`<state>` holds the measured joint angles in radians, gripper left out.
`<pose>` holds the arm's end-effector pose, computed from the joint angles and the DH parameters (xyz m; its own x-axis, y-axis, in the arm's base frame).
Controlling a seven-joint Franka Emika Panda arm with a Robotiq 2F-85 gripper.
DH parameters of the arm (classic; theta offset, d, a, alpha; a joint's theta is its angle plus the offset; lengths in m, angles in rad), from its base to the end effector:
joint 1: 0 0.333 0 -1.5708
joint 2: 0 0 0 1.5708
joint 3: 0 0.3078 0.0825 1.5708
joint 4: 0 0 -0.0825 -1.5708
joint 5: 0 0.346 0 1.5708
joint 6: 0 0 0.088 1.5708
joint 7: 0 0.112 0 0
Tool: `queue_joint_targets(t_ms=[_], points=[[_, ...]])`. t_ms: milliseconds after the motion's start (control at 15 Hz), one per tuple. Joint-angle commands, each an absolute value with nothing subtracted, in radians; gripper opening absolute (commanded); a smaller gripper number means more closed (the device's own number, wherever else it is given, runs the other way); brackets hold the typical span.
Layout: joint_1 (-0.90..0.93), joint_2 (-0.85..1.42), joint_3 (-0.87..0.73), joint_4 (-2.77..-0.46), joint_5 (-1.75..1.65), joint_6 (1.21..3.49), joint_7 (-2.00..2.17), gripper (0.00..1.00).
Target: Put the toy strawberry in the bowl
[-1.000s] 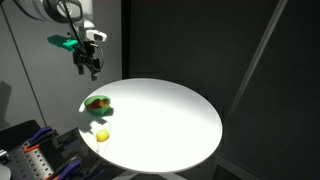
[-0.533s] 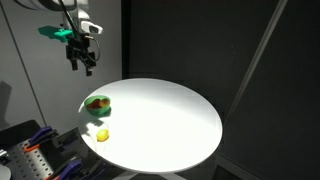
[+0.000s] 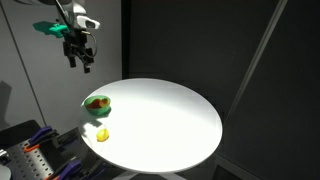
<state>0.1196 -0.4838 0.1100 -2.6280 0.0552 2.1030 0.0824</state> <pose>0.3392 0.0817 0.4089 0.9937 0.1041 -0.0423 0.1045 -0.9945 0.0083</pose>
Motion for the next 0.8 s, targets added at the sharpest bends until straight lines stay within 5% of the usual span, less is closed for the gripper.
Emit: queue_joint_targets(t_ms=[0, 733], points=[[0.117, -0.487, 0.113, -2.629, 0.056, 2.101, 0.087, 1.0], [0.118, -0.496, 0.115, -2.638, 0.056, 2.101, 0.094, 1.0]])
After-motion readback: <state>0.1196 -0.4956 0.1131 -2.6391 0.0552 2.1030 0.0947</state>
